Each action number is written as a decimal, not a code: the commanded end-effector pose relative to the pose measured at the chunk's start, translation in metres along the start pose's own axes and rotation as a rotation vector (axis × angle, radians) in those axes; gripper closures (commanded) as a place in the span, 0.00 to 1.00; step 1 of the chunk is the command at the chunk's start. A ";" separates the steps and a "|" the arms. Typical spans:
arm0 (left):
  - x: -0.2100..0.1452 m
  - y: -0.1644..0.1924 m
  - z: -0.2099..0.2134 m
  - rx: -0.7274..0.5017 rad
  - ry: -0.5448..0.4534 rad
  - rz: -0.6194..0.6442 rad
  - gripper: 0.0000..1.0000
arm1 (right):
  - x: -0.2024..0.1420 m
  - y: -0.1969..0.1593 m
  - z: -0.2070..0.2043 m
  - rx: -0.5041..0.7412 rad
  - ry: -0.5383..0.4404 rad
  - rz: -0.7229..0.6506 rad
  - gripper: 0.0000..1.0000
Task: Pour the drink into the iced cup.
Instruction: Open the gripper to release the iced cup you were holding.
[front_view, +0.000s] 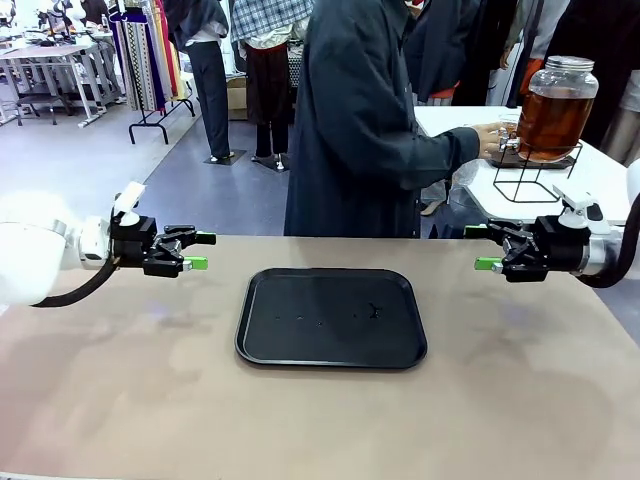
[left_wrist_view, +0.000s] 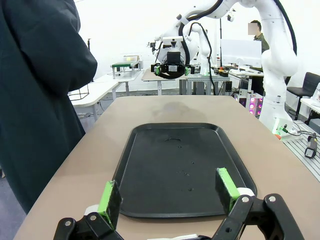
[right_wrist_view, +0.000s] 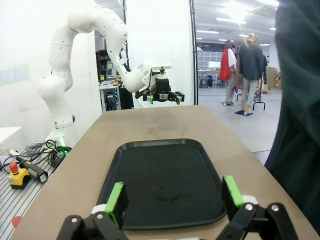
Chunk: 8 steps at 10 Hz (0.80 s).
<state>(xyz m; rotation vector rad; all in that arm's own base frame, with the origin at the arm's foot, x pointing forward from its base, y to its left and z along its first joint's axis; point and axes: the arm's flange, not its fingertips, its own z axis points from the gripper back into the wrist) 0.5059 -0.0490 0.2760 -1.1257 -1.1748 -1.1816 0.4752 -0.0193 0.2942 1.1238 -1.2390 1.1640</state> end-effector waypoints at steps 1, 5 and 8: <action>0.002 -0.001 0.000 0.002 0.000 -0.002 0.00 | 0.004 0.000 -0.002 0.001 0.000 0.008 0.00; 0.002 -0.001 0.000 0.002 0.000 -0.002 0.00 | 0.004 0.000 -0.002 0.001 0.000 0.008 0.00; 0.002 -0.001 0.000 0.002 0.000 -0.002 0.00 | 0.004 0.000 -0.002 0.001 0.000 0.008 0.00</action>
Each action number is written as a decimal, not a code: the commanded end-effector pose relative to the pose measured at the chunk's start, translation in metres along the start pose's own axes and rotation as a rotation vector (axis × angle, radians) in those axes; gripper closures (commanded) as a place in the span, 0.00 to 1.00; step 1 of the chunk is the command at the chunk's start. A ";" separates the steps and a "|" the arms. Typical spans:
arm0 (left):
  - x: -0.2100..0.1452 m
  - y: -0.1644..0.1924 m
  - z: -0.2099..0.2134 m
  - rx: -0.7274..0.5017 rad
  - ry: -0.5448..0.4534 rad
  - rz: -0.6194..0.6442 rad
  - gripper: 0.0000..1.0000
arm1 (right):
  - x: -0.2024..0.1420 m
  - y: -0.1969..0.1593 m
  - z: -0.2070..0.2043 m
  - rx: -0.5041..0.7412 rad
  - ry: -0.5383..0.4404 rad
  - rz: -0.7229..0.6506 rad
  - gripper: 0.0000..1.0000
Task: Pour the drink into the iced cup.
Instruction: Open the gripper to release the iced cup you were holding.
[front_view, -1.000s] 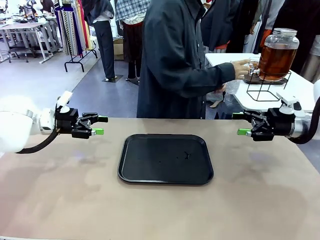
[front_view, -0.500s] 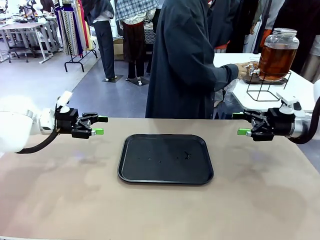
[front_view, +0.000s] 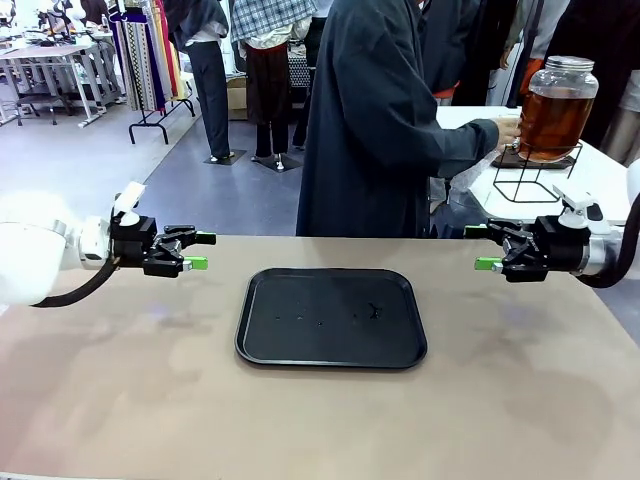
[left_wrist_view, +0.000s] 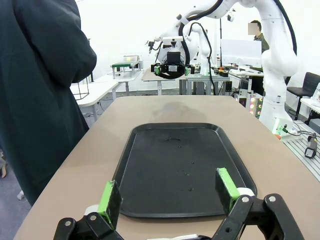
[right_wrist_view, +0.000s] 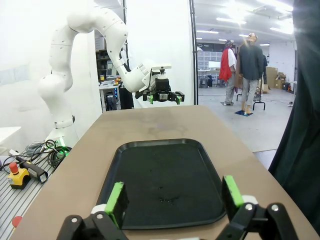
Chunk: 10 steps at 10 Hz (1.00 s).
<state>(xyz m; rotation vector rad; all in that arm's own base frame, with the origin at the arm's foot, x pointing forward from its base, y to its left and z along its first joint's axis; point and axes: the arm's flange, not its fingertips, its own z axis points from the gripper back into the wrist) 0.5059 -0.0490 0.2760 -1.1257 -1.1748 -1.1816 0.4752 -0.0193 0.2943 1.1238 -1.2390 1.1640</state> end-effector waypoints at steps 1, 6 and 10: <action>0.002 -0.001 0.000 0.002 0.000 -0.002 0.00 | 0.004 0.000 -0.002 0.001 0.000 0.008 0.00; 0.002 -0.001 0.000 0.002 0.000 -0.002 0.00 | 0.004 0.000 -0.002 0.001 0.000 0.008 0.00; 0.002 -0.001 0.000 0.002 0.000 -0.002 0.00 | 0.004 0.000 -0.002 0.001 0.000 0.008 0.00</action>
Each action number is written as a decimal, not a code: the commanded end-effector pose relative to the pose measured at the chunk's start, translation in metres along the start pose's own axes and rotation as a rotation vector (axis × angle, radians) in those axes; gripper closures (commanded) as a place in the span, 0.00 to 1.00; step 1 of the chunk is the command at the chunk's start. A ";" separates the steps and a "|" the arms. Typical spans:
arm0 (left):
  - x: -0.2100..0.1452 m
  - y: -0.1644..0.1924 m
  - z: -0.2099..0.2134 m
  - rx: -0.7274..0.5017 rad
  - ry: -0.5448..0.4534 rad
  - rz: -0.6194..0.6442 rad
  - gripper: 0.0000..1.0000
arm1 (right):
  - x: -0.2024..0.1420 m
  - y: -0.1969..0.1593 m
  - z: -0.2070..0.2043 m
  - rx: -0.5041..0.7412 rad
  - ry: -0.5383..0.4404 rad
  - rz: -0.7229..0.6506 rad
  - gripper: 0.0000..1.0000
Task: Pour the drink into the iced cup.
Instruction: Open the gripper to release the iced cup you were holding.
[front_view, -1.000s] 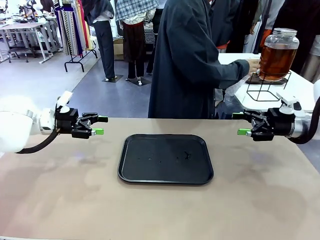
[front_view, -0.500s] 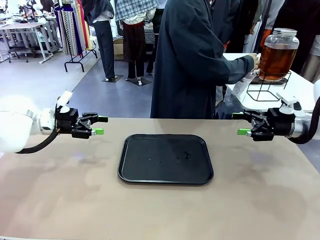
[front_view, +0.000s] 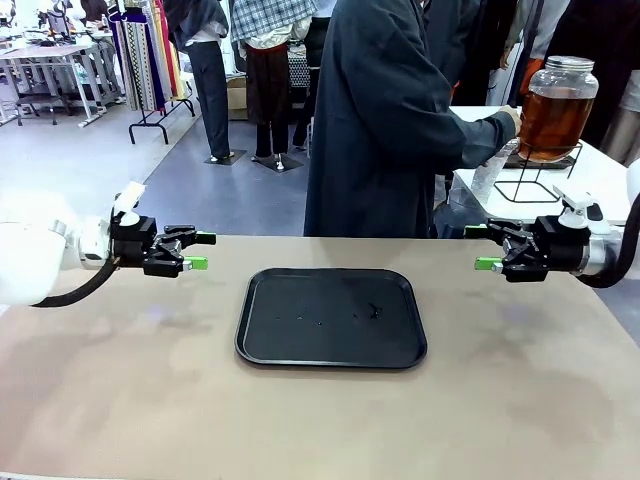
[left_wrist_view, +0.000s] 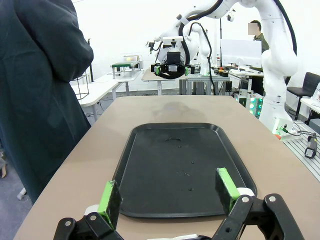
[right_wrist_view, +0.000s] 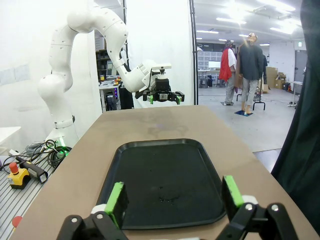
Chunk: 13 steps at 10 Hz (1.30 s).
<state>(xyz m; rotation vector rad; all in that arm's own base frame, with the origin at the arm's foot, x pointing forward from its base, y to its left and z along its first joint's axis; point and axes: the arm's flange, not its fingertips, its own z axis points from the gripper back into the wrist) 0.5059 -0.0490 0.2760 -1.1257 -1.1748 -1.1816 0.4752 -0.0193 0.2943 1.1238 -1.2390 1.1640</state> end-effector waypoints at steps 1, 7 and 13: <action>0.002 -0.001 0.000 0.002 0.000 -0.002 0.00 | 0.004 0.000 -0.002 0.001 0.000 0.008 0.00; 0.002 -0.001 0.000 0.002 0.000 -0.002 0.00 | 0.004 0.000 -0.002 0.001 0.000 0.008 0.00; 0.002 -0.001 0.000 0.002 0.000 -0.002 0.00 | 0.004 0.000 -0.002 0.001 0.000 0.008 0.00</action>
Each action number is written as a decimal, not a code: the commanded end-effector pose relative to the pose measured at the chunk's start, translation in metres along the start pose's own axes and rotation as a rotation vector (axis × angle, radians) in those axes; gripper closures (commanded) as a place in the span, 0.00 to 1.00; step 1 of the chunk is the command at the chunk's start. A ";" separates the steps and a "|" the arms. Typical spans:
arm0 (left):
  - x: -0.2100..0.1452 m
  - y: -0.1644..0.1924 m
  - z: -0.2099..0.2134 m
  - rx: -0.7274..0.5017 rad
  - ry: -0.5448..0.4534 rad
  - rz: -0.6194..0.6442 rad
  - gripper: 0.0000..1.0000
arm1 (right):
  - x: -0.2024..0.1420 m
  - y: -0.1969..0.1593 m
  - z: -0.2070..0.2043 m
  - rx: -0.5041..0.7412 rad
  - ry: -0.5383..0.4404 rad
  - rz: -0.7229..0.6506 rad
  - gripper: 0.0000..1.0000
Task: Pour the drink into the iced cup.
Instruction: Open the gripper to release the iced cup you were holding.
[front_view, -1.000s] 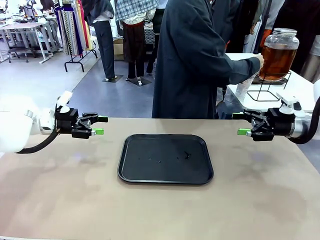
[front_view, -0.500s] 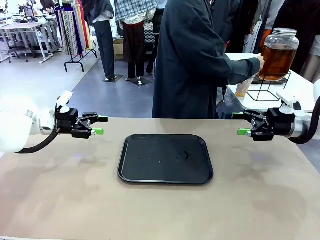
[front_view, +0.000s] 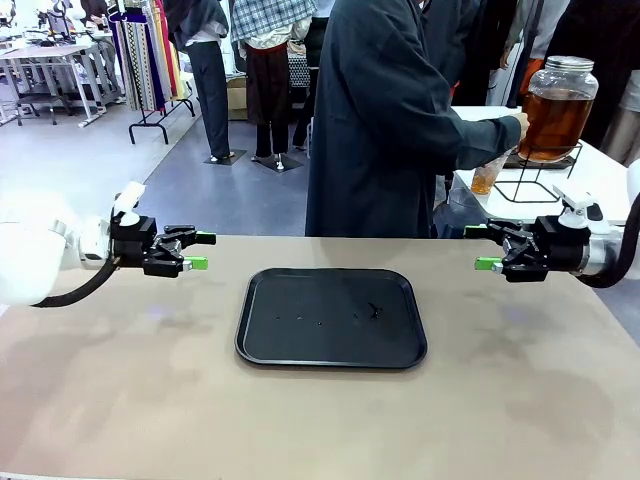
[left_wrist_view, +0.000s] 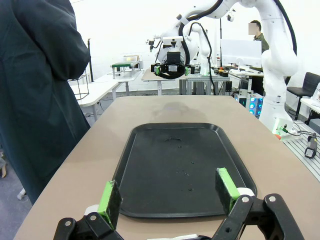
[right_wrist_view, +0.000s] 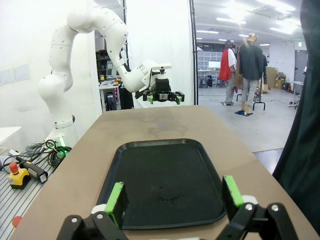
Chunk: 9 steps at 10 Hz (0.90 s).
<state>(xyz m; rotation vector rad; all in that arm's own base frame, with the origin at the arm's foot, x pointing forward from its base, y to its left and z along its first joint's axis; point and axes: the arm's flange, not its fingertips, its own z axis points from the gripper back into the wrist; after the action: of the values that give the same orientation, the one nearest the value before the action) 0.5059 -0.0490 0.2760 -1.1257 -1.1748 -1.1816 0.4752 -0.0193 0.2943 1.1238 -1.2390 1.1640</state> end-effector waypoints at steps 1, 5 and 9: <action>0.002 -0.001 0.000 0.002 0.000 -0.002 0.00 | 0.004 0.000 -0.002 0.001 0.000 0.008 0.00; 0.002 -0.001 0.000 0.002 0.000 -0.002 0.00 | 0.004 0.000 -0.002 0.001 0.000 0.008 0.00; 0.002 -0.001 0.000 0.002 0.000 -0.002 0.00 | 0.004 0.000 -0.002 0.001 0.000 0.008 0.00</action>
<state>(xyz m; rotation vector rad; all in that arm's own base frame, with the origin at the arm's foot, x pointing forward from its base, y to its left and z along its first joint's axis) 0.5059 -0.0490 0.2760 -1.1257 -1.1748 -1.1816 0.4752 -0.0193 0.2943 1.1238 -1.2390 1.1640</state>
